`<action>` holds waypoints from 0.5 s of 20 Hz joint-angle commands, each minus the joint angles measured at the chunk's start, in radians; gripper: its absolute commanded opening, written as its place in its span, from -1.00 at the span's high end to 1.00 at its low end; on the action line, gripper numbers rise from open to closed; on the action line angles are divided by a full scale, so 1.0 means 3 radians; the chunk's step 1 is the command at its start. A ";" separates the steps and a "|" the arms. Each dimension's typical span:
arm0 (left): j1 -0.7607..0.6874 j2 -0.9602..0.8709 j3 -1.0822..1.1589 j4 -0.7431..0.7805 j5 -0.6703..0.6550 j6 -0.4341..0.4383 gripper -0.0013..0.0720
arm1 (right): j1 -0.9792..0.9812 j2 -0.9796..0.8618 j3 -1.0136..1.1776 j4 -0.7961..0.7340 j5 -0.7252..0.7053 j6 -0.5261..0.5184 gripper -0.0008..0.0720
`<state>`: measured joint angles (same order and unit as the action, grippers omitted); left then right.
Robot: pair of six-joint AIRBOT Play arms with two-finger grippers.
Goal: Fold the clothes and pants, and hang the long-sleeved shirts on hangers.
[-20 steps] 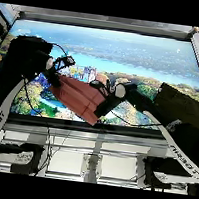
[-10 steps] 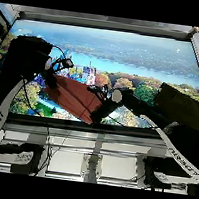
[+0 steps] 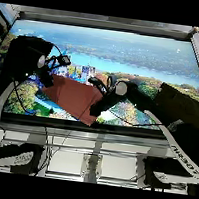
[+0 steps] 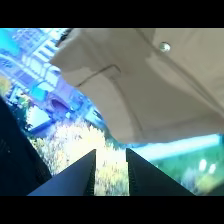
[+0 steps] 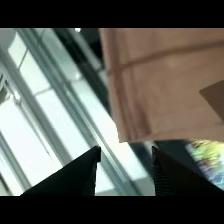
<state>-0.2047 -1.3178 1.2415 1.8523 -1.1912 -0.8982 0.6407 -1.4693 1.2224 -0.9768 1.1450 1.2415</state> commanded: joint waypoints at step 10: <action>0.0568 0.0107 -0.0003 -0.0835 -0.0144 -0.1022 -0.92 | -0.1167 -0.0360 0.0065 0.0441 -0.0713 -0.0182 -0.71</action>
<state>-0.0967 -1.2934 1.2407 1.7390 -1.1507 -1.1671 0.3744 -1.5223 1.2407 -0.9493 0.9470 1.2278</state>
